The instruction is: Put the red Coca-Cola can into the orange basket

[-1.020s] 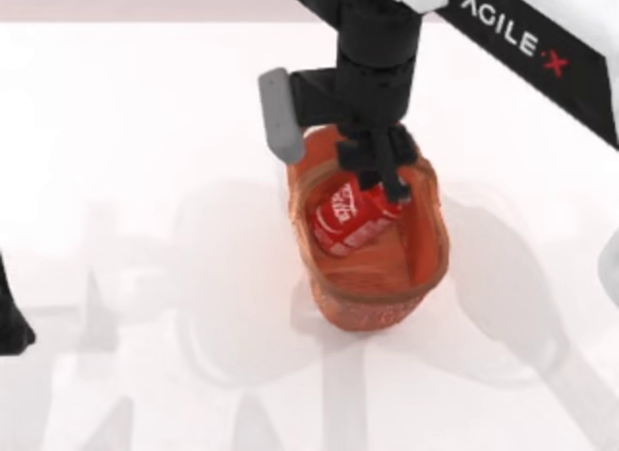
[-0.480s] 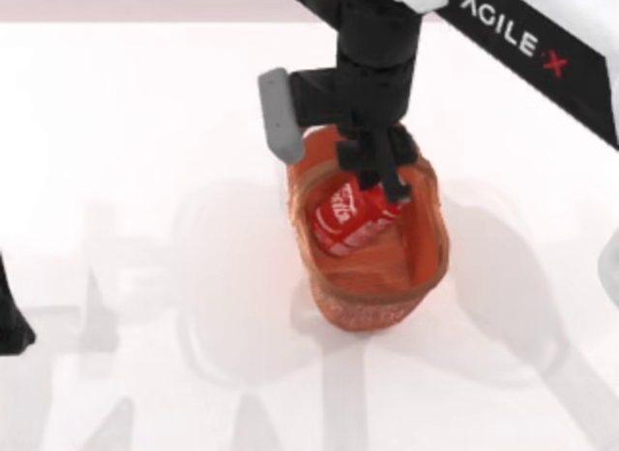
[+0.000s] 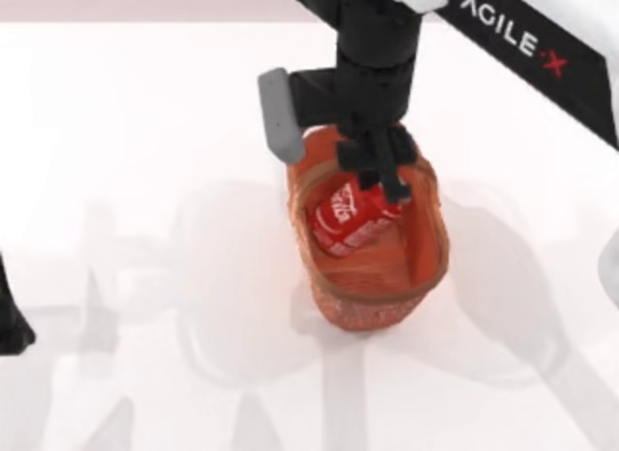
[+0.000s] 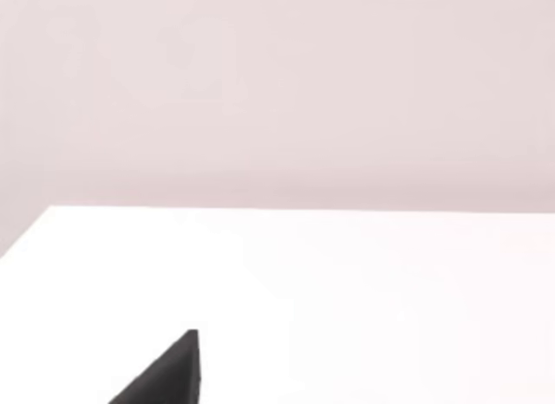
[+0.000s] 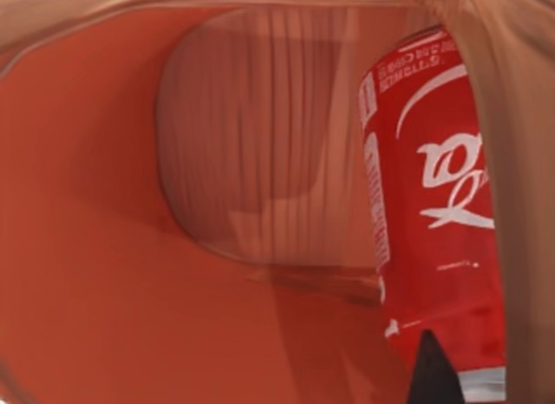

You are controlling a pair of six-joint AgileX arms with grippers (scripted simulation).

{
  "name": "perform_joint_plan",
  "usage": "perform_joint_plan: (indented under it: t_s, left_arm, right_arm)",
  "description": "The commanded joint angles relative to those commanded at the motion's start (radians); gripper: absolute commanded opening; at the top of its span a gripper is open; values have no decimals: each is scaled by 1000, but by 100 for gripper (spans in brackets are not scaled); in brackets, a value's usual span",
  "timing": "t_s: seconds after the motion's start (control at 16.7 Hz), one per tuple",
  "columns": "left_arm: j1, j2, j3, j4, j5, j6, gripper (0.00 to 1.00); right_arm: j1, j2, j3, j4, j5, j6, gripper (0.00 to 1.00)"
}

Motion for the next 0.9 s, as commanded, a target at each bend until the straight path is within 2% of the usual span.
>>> perform_joint_plan:
  t_s: [0.48, 0.9]
  left_arm:
    - [0, 0, 0, 0, 0, 0, 100]
    - [0, 0, 0, 0, 0, 0, 100]
  right_arm:
    - [-3, 15, 41, -35, 1, -5, 0]
    - [-22, 105, 385, -267, 2, -31, 0]
